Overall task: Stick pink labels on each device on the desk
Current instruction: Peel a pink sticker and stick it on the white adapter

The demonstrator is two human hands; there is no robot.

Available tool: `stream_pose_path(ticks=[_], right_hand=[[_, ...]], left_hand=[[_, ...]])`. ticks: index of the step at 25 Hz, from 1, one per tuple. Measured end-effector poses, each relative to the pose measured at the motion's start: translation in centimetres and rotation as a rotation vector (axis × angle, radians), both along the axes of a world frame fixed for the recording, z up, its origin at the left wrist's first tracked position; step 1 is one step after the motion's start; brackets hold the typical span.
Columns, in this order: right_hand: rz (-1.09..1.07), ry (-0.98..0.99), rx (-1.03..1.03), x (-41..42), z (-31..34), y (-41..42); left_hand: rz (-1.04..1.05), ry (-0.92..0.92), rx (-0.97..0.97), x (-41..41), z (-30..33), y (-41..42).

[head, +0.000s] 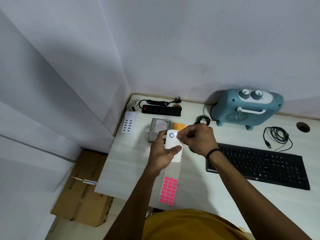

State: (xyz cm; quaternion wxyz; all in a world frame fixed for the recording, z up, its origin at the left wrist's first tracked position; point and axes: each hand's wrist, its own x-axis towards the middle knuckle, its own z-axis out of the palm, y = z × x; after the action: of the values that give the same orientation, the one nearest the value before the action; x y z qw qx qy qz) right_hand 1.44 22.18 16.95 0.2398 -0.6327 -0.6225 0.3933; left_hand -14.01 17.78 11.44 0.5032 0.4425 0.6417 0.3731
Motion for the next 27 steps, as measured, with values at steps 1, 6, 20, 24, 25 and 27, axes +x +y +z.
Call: stream_pose_path(ticks=[1, 6, 20, 24, 25, 27], right_hand=[[0.006, -0.024, 0.013, 0.1, 0.2, -0.2], [-0.039, -0.039, -0.029, 0.3, 1.1, -0.3], [-0.027, 0.151, -0.11, 1.5, 0.4, -1.0], [-0.028, 0.246, -0.143, 1.3, 0.8, -0.4], [-0.057, 0.244, -0.125, 1.3, 0.9, -0.5], [-0.143, 0.228, -0.082, 1.0, 0.9, -0.8]], left_hand=[[0.001, 0.01, 0.006, 0.2, 0.2, -0.3], [0.018, 0.037, 0.058, 0.7, 0.9, -1.1], [0.036, -0.212, 0.025, 0.2, 1.5, -2.2], [0.056, -0.294, 0.028, -0.2, 1.1, -1.4], [0.043, -0.304, 0.028, -0.2, 0.9, -1.2], [0.018, -0.305, 0.014, 0.1, 0.7, -0.9]])
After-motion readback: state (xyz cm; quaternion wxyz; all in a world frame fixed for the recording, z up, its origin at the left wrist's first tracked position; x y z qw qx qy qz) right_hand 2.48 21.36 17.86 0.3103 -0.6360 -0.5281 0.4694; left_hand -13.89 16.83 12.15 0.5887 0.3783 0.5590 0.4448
